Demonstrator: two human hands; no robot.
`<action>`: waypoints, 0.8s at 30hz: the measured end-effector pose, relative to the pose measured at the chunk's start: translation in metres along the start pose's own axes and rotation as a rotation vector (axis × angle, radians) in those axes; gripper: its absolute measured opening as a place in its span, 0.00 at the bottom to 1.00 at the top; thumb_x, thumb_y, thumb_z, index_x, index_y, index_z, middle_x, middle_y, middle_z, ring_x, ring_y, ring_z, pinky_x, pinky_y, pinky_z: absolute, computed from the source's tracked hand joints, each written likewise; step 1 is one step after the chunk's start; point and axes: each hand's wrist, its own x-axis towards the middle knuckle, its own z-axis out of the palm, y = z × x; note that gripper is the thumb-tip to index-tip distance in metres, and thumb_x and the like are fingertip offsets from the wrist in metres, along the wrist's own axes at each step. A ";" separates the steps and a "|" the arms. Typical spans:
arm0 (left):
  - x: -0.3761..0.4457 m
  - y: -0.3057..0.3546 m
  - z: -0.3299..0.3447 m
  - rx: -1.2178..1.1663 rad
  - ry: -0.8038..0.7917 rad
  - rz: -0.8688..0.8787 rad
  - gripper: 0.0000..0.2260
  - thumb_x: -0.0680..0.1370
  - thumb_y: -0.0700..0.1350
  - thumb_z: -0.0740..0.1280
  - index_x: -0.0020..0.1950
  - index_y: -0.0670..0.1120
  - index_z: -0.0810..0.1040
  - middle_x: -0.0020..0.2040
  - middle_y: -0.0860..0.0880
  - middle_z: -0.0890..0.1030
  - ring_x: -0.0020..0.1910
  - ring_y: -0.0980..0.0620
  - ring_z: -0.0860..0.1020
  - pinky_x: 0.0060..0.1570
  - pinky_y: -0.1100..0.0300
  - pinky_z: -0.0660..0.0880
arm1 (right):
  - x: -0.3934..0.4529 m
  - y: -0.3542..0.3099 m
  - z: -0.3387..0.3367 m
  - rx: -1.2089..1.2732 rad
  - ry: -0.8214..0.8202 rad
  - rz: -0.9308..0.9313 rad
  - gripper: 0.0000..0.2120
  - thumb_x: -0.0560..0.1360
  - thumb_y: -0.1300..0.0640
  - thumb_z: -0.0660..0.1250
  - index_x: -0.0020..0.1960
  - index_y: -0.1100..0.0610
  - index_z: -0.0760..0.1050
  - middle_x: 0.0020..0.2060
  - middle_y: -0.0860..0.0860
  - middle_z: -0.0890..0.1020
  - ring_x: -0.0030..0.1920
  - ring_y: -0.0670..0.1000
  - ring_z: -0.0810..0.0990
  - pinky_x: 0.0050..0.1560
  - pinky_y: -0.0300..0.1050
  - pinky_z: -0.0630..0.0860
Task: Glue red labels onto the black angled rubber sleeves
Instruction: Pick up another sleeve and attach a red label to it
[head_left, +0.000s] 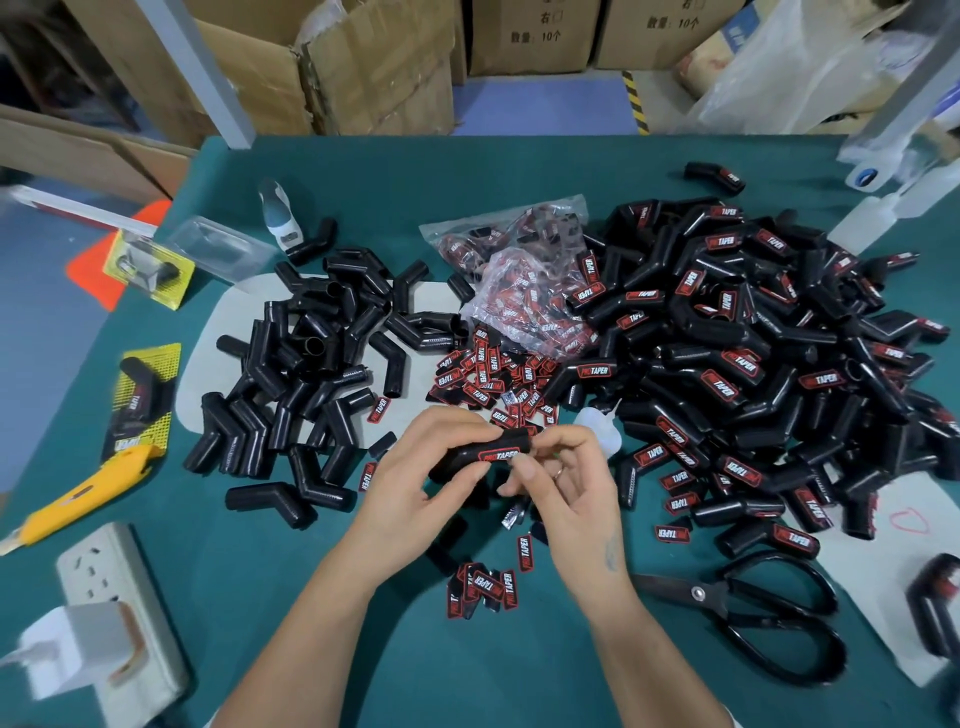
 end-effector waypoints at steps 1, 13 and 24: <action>0.000 0.000 0.000 -0.008 0.000 0.001 0.12 0.83 0.42 0.68 0.66 0.52 0.80 0.62 0.54 0.78 0.64 0.48 0.79 0.66 0.59 0.73 | -0.001 -0.001 0.000 -0.021 -0.020 0.019 0.07 0.77 0.46 0.73 0.54 0.45 0.79 0.41 0.51 0.83 0.41 0.53 0.85 0.49 0.44 0.80; -0.001 0.010 0.016 -0.236 0.037 -0.111 0.12 0.80 0.41 0.70 0.63 0.50 0.84 0.58 0.50 0.81 0.61 0.47 0.81 0.64 0.60 0.74 | -0.001 -0.002 0.001 -0.159 -0.044 -0.040 0.14 0.80 0.46 0.68 0.37 0.47 0.80 0.39 0.45 0.75 0.39 0.42 0.74 0.41 0.32 0.71; 0.000 0.005 0.017 -0.344 0.071 -0.144 0.16 0.88 0.49 0.58 0.73 0.49 0.79 0.71 0.44 0.79 0.70 0.39 0.77 0.68 0.45 0.75 | -0.003 -0.046 -0.026 -0.220 0.271 -0.636 0.06 0.83 0.55 0.69 0.56 0.47 0.73 0.58 0.46 0.81 0.52 0.59 0.84 0.47 0.55 0.84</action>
